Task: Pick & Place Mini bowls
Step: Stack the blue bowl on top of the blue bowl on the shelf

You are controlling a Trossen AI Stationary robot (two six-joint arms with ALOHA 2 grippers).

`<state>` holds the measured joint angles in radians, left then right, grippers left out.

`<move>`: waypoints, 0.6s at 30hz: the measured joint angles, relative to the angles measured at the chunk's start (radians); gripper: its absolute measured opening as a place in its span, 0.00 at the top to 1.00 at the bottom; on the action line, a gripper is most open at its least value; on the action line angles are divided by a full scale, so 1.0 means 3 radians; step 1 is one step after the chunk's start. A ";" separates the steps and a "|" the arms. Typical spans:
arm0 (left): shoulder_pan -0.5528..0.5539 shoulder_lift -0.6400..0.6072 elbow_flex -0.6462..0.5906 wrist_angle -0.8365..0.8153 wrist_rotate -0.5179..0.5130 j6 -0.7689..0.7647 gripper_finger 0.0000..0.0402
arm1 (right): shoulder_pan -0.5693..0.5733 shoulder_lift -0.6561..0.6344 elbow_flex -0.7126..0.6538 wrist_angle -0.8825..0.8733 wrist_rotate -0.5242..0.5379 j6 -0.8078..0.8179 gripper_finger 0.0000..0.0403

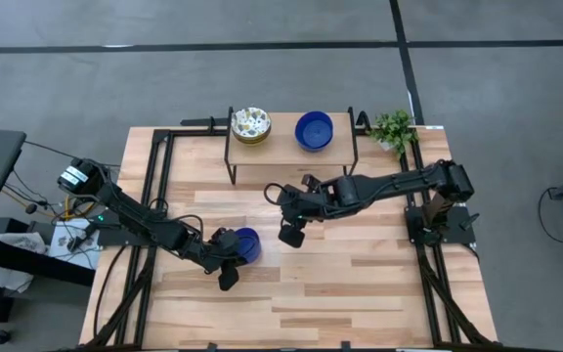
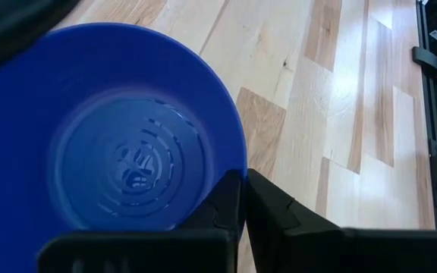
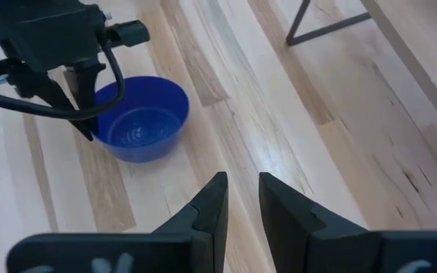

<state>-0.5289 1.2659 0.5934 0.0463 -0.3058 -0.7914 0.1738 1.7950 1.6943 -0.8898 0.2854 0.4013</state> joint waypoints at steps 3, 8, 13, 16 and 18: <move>0.0000 0.0000 0.0000 0.0000 0.0000 0.0000 0.98 | 0.0035 -0.0001 0.0000 0.0040 0.0002 -0.0045 0.83; 0.0000 0.0000 -0.0001 0.0003 0.0000 0.0001 0.98 | 0.0072 -0.0003 0.0000 0.0040 0.0000 -0.0055 0.83; 0.0001 0.0000 -0.0001 0.0021 0.0000 0.0001 0.98 | 0.0073 -0.0003 0.0000 0.0040 0.0002 -0.0055 0.83; 0.0001 0.0000 -0.0001 0.0024 0.0000 0.0000 0.98 | 0.0073 -0.0003 0.0000 0.0040 0.0002 -0.0055 0.83; 0.0001 0.0000 -0.0001 0.0024 0.0000 0.0000 0.98 | 0.0073 -0.0003 0.0000 0.0040 0.0002 -0.0055 0.83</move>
<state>-0.5285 1.2659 0.5930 0.0536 -0.3058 -0.7914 0.1959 1.7943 1.6943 -0.8780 0.2859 0.3847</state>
